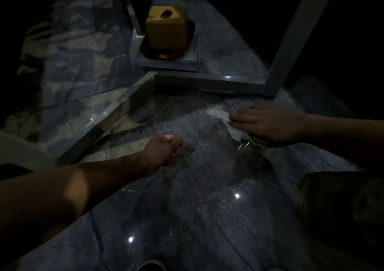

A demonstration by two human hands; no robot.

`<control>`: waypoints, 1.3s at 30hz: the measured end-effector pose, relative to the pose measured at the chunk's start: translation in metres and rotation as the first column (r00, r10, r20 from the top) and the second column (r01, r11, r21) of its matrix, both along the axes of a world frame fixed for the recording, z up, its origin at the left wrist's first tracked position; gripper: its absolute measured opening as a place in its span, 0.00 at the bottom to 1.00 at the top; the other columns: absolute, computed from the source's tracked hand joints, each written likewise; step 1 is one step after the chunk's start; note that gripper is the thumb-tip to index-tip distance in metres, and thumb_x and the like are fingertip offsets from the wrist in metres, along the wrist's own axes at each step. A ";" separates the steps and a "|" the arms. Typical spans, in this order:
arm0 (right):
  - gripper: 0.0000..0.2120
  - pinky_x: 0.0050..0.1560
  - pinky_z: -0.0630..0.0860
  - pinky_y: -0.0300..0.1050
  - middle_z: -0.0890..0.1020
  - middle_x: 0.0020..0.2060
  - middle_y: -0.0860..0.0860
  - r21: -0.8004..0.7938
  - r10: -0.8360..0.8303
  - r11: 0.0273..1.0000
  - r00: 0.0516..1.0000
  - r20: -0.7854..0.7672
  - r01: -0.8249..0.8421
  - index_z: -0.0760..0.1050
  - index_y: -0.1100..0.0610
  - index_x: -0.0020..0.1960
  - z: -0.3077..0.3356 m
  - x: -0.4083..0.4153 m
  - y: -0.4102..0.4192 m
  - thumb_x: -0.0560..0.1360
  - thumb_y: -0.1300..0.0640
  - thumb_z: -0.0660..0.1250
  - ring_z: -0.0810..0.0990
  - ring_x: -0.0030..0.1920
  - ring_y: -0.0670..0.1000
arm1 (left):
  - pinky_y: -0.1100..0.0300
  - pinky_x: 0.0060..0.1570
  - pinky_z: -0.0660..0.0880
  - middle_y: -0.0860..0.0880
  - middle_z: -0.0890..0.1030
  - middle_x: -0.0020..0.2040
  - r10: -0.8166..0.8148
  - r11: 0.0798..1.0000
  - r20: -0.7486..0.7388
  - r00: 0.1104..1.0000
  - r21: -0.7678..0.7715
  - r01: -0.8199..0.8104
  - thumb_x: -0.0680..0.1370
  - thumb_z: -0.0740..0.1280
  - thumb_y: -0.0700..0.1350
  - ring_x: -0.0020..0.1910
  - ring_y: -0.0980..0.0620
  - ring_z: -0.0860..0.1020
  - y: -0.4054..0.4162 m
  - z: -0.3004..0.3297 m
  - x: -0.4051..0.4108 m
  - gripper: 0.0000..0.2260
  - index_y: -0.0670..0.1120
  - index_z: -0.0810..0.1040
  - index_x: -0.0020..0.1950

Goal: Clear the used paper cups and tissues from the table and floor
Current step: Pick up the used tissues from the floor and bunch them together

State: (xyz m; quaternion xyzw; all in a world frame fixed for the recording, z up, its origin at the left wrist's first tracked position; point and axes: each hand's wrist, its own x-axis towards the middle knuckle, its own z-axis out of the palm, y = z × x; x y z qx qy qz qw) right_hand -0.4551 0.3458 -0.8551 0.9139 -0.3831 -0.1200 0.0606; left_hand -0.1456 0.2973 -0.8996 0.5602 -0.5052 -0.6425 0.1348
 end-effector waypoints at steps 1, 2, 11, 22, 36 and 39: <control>0.26 0.69 0.66 0.53 0.66 0.74 0.59 -0.004 -0.003 1.000 1.000 -0.002 0.003 0.61 0.61 0.75 0.003 0.002 0.000 0.80 0.51 0.51 0.68 0.72 0.58 | 0.70 0.17 0.59 0.54 0.72 0.21 0.008 1.000 0.028 1.000 0.002 -0.008 0.82 0.63 0.50 0.16 0.60 0.65 -0.001 0.002 -0.003 0.19 0.49 0.78 0.31; 0.26 0.67 0.68 0.53 0.68 0.73 0.60 -0.009 -0.011 1.000 1.000 0.000 0.011 0.63 0.62 0.74 0.006 0.003 -0.001 0.79 0.51 0.50 0.70 0.70 0.59 | 0.71 0.17 0.59 0.55 0.70 0.19 0.017 1.000 0.067 0.998 -0.006 -0.017 0.80 0.64 0.53 0.15 0.60 0.65 -0.002 0.004 -0.006 0.23 0.49 0.76 0.26; 0.28 0.62 0.74 0.53 0.75 0.67 0.60 -0.066 -0.002 0.998 1.000 0.030 0.004 0.70 0.63 0.70 0.013 0.011 -0.007 0.73 0.53 0.68 0.77 0.65 0.59 | 0.68 0.21 0.55 0.53 0.61 0.18 0.284 0.955 -0.080 0.955 -0.067 -0.290 0.81 0.63 0.52 0.16 0.55 0.59 -0.013 -0.004 -0.010 0.24 0.48 0.61 0.27; 0.32 0.72 0.63 0.57 0.64 0.75 0.59 -0.101 0.181 0.980 0.980 0.081 -0.173 0.53 0.60 0.76 0.015 0.029 -0.005 0.76 0.50 0.58 0.66 0.74 0.58 | 0.58 0.34 0.72 0.42 0.77 0.36 0.151 0.843 -0.404 0.902 0.529 0.096 0.76 0.56 0.69 0.33 0.47 0.75 -0.022 0.017 -0.019 0.33 0.38 0.76 0.54; 0.33 0.72 0.62 0.60 0.74 0.69 0.60 -0.144 0.421 0.901 0.906 0.054 -0.410 0.69 0.63 0.69 0.010 0.058 -0.005 0.70 0.48 0.69 0.69 0.71 0.59 | 0.44 0.48 0.80 0.36 0.79 0.60 0.071 0.725 -0.522 0.850 0.612 0.315 0.77 0.58 0.66 0.53 0.37 0.81 -0.011 0.031 -0.039 0.33 0.40 0.73 0.68; 0.33 0.73 0.59 0.59 0.74 0.68 0.60 -0.129 0.413 0.905 0.910 0.042 -0.405 0.69 0.62 0.69 0.007 0.058 -0.005 0.69 0.47 0.68 0.69 0.72 0.59 | 0.51 0.42 0.80 0.40 0.82 0.50 0.062 0.755 -0.483 0.874 0.595 0.275 0.75 0.61 0.63 0.44 0.43 0.83 -0.007 0.030 -0.042 0.28 0.41 0.77 0.61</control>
